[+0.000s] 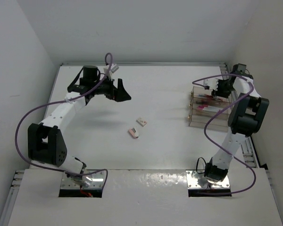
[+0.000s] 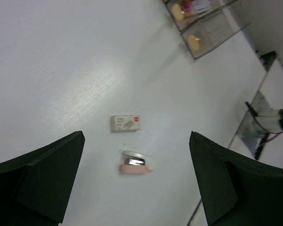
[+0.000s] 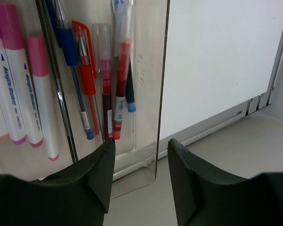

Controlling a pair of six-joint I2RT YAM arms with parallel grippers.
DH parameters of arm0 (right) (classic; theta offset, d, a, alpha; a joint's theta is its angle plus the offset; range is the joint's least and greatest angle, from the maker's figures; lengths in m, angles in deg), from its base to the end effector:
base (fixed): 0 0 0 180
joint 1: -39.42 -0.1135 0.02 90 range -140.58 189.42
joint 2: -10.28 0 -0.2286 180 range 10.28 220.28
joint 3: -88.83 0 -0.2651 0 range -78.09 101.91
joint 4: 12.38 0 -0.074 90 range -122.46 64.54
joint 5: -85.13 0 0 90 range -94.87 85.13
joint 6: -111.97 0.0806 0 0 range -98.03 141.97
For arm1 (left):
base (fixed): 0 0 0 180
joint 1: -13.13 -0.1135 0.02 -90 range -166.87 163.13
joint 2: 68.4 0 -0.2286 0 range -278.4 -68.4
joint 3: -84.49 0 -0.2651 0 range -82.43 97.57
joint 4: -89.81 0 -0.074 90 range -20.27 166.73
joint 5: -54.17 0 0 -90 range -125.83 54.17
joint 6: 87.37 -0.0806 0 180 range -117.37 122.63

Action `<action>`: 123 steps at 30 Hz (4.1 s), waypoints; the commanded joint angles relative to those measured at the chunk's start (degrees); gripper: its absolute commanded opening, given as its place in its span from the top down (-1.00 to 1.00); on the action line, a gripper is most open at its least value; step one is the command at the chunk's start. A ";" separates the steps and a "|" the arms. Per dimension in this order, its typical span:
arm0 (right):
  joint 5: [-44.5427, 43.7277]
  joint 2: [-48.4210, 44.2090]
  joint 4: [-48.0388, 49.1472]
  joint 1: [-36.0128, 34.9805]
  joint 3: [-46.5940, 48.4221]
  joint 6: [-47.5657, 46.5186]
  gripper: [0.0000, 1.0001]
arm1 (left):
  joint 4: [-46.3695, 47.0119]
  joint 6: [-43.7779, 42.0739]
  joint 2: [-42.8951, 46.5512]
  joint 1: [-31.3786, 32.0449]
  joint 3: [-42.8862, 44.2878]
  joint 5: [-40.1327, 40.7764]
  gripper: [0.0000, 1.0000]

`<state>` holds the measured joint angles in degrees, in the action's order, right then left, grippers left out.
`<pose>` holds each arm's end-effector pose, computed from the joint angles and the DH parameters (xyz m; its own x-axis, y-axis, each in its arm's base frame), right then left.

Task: Sort the stationery into containers
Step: Place the stationery into the container, then grab a piece of stationery with the left arm, then pass the stationery from the left arm to the right

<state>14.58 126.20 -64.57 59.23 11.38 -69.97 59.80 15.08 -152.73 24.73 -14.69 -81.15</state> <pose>0.4230 -0.1238 0.1212 -0.1608 -0.9437 -0.2890 -0.8625 0.2767 -0.4238 0.3519 -0.1307 0.2526 -0.6839 -0.0144 -0.7294 0.5885 0.5801 -0.5632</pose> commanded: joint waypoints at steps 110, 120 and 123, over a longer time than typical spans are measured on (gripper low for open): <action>5.26 -35.33 4.74 -63.67 -28.13 31.47 0.06 | -30.27 -30.64 -30.98 14.95 11.44 -29.39 1.00; 2.10 -28.73 5.09 -66.13 -24.87 34.20 -0.13 | -30.79 -30.99 -31.06 14.86 12.32 -30.44 1.00; 0.95 -26.89 6.68 -66.22 -24.70 34.63 -0.13 | -31.32 -31.34 -31.42 14.60 12.50 -31.06 1.00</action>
<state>16.76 98.05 -60.77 -6.49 -15.64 -36.53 29.07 -15.28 -187.00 39.44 -3.17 -108.62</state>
